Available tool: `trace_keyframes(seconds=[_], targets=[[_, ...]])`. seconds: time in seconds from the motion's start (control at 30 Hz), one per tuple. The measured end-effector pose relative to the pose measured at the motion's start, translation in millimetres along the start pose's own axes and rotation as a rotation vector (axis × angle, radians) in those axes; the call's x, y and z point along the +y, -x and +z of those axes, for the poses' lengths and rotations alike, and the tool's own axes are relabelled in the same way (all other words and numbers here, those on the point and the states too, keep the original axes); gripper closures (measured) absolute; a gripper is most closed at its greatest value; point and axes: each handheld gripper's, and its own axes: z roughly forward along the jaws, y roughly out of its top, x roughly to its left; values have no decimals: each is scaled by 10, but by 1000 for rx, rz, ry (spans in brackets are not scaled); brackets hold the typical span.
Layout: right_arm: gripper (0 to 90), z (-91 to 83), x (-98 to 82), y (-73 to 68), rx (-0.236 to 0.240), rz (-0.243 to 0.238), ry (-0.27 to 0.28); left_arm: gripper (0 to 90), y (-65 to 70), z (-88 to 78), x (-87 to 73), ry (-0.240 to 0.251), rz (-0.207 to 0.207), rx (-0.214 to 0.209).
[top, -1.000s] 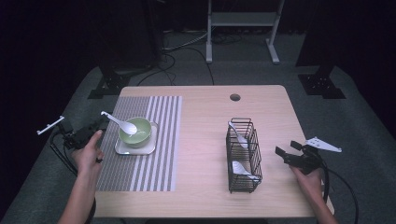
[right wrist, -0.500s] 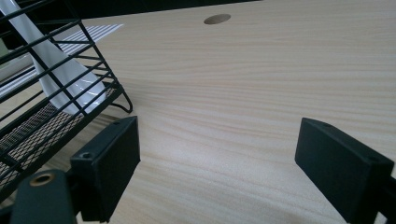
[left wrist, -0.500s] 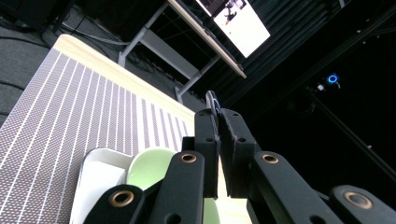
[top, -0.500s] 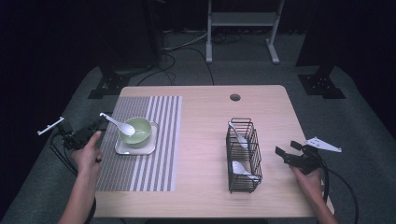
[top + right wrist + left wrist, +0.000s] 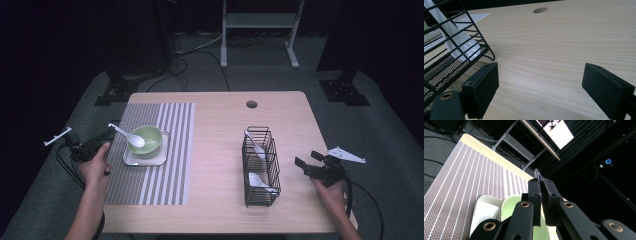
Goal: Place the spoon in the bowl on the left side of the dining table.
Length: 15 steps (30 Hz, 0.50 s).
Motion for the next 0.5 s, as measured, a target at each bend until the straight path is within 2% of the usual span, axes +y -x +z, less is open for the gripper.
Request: trace_keyframes(seconds=[0.5], targets=[[129, 0, 0, 2, 1, 2, 0, 861, -80, 32, -61, -11, -11, 19]])
